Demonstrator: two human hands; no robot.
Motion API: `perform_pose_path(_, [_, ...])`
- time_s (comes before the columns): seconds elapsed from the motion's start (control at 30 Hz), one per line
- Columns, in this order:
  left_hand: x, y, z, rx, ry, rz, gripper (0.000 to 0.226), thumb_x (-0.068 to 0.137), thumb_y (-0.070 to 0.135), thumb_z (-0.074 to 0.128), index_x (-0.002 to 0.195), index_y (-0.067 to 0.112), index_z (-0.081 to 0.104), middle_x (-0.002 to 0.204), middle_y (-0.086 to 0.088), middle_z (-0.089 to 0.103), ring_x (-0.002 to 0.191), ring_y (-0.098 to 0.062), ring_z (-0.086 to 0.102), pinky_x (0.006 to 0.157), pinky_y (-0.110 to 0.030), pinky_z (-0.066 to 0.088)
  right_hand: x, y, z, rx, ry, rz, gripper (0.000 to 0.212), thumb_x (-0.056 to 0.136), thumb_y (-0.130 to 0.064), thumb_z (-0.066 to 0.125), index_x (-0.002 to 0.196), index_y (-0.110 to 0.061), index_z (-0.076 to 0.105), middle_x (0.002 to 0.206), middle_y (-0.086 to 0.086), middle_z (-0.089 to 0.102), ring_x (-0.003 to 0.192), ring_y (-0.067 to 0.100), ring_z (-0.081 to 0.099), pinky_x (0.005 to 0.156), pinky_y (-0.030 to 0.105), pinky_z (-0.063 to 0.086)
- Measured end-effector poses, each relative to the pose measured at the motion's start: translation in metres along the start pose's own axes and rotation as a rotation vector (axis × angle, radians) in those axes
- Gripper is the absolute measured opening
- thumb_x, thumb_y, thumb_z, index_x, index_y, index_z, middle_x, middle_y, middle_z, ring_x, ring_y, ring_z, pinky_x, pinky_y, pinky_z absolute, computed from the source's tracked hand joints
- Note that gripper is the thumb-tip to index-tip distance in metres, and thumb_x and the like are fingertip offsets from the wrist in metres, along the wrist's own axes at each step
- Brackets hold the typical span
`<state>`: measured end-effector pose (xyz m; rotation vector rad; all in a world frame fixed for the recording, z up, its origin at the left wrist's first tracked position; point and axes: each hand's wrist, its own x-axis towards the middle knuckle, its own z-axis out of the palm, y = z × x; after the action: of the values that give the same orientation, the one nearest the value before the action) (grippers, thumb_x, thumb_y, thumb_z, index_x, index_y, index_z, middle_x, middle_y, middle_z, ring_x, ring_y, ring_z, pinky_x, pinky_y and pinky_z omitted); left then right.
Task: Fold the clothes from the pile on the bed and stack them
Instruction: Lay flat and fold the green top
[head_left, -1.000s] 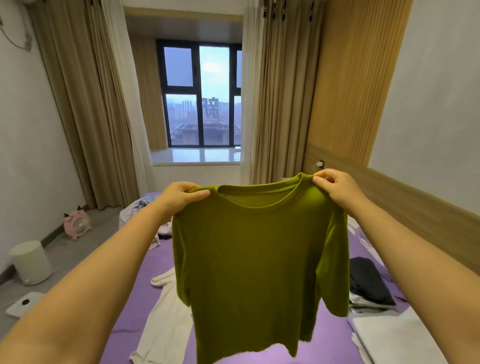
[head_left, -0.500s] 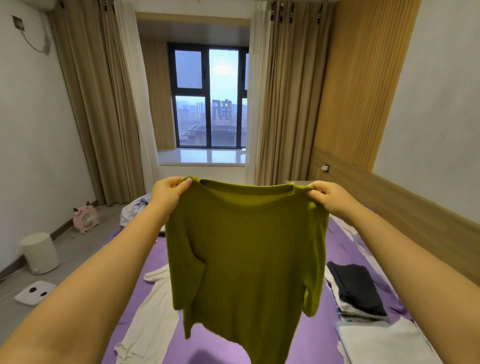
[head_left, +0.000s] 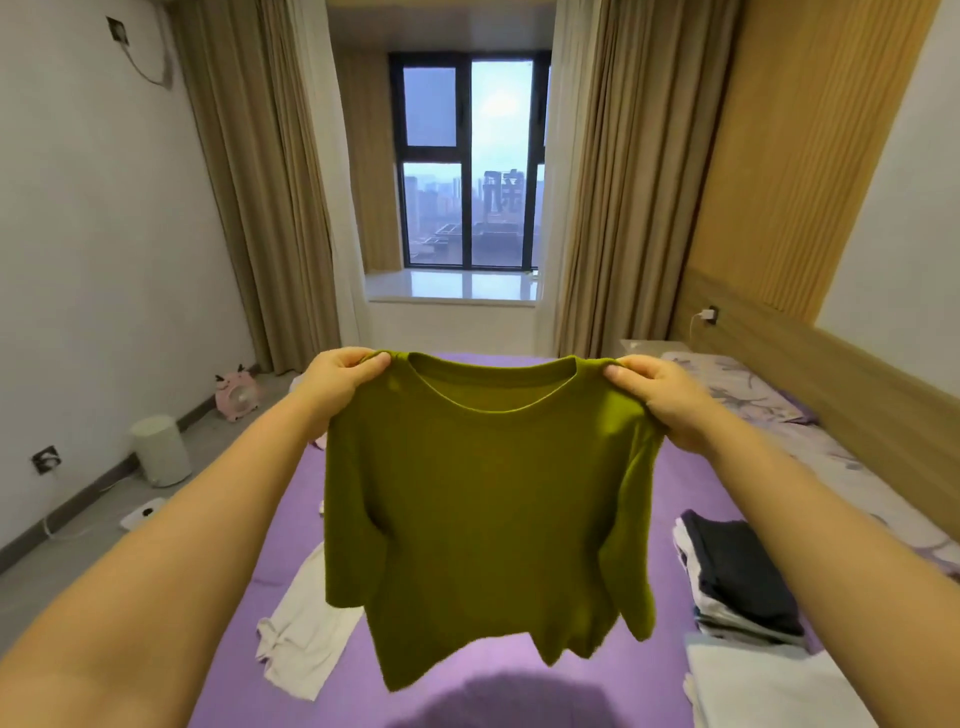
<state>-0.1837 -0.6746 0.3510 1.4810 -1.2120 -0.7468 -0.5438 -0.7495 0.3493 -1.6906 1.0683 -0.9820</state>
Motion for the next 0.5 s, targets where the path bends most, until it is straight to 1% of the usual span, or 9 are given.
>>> perform_pose_path(0.07, [-0.001,-0.004,-0.002,-0.028,-0.006,-0.025,0.012,0.092,0.029,0.062,0.093,0.024,0.072,0.086,-0.005,0.074,0.075,-0.018,0.071,0.06,-0.028,0.057,0.003,0.004,-0.003,0.065,-0.054,0.034,0.017,0.096,-0.026,0.055,0.104,-0.017,0.066,0.094,0.006,0.069,0.08,0.018,0.066,0.059,0.024,0.053])
perform_pose_path(0.13, [-0.001,-0.007,-0.008,-0.065,-0.025,-0.061,0.011,0.09,0.028,0.064,0.093,0.023,0.073,0.082,-0.004,0.075,0.07,-0.016,0.072,0.055,-0.025,0.056,0.009,0.012,-0.007,0.132,-0.074,0.07,0.015,0.094,-0.027,0.057,0.103,-0.02,0.068,0.098,0.006,0.071,0.084,0.019,0.068,0.064,0.026,0.055])
perform_pose_path(0.17, [0.001,-0.009,-0.011,-0.075,-0.047,-0.083,0.012,0.089,0.028,0.065,0.094,0.022,0.074,0.082,-0.005,0.075,0.07,-0.016,0.072,0.055,-0.024,0.056,0.012,0.016,-0.008,0.15,-0.08,0.089,0.016,0.091,-0.029,0.06,0.102,-0.021,0.068,0.1,0.006,0.072,0.087,0.02,0.068,0.067,0.028,0.055])
perform_pose_path(0.23, [0.006,-0.013,-0.014,-0.075,-0.093,-0.127,0.012,0.086,0.027,0.067,0.091,0.021,0.077,0.086,-0.006,0.075,0.074,-0.017,0.073,0.058,-0.025,0.057,0.019,0.025,-0.008,0.179,-0.101,0.12,0.025,0.083,-0.035,0.066,0.103,-0.02,0.07,0.102,0.006,0.073,0.09,0.022,0.069,0.071,0.031,0.056])
perform_pose_path(0.3, [0.013,-0.023,-0.013,-0.076,-0.135,-0.177,0.012,0.085,0.025,0.067,0.087,0.022,0.079,0.087,-0.006,0.075,0.075,-0.017,0.073,0.059,-0.024,0.057,0.025,0.038,-0.004,0.216,-0.121,0.152,0.031,0.076,-0.037,0.07,0.099,-0.017,0.073,0.1,0.007,0.073,0.088,0.02,0.07,0.068,0.029,0.057])
perform_pose_path(0.37, [0.021,-0.042,-0.006,-0.061,-0.184,-0.242,0.013,0.086,0.023,0.066,0.091,0.018,0.078,0.086,-0.006,0.076,0.074,-0.016,0.073,0.059,-0.023,0.057,0.03,0.059,0.006,0.217,-0.132,0.199,0.032,0.074,-0.039,0.072,0.096,-0.015,0.074,0.097,0.008,0.074,0.084,0.02,0.071,0.066,0.028,0.057])
perform_pose_path(0.43, [0.029,-0.072,0.004,-0.007,-0.241,-0.315,0.016,0.087,0.021,0.066,0.099,0.013,0.074,0.09,-0.008,0.075,0.077,-0.018,0.072,0.065,-0.026,0.058,0.035,0.088,0.02,0.169,-0.135,0.268,0.029,0.077,-0.037,0.072,0.093,-0.013,0.074,0.093,0.009,0.074,0.081,0.019,0.07,0.067,0.029,0.057])
perform_pose_path(0.5, [0.035,-0.11,0.018,0.074,-0.282,-0.39,0.019,0.088,0.021,0.066,0.101,0.009,0.072,0.094,-0.011,0.073,0.083,-0.023,0.07,0.076,-0.032,0.057,0.037,0.126,0.038,0.105,-0.148,0.353,0.017,0.083,-0.03,0.07,0.086,-0.013,0.073,0.085,0.008,0.073,0.072,0.015,0.069,0.062,0.025,0.055])
